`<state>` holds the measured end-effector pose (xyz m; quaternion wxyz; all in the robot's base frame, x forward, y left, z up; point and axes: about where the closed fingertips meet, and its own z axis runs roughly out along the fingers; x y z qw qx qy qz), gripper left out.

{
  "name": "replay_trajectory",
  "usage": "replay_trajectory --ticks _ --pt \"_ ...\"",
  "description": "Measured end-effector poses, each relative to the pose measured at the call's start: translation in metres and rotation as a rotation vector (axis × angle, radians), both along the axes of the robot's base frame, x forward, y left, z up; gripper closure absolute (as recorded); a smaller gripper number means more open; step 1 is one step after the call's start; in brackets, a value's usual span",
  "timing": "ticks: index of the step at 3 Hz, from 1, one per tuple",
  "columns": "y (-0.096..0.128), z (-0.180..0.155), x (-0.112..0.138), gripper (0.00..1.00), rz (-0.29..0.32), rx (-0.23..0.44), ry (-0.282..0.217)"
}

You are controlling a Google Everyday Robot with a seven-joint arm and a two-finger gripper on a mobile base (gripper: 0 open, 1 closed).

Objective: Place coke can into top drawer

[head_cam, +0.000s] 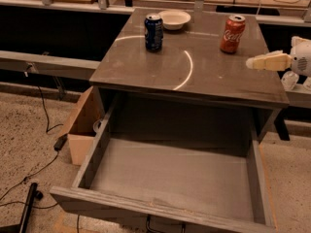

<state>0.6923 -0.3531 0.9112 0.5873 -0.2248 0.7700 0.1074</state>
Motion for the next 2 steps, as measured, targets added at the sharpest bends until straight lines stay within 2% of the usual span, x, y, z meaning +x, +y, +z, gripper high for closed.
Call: replay_trajectory --ticks 1,2 --pt "0.006 -0.004 0.044 0.0 -0.001 0.026 -0.035" --pt "0.023 -0.001 0.082 0.0 0.011 0.041 -0.052"
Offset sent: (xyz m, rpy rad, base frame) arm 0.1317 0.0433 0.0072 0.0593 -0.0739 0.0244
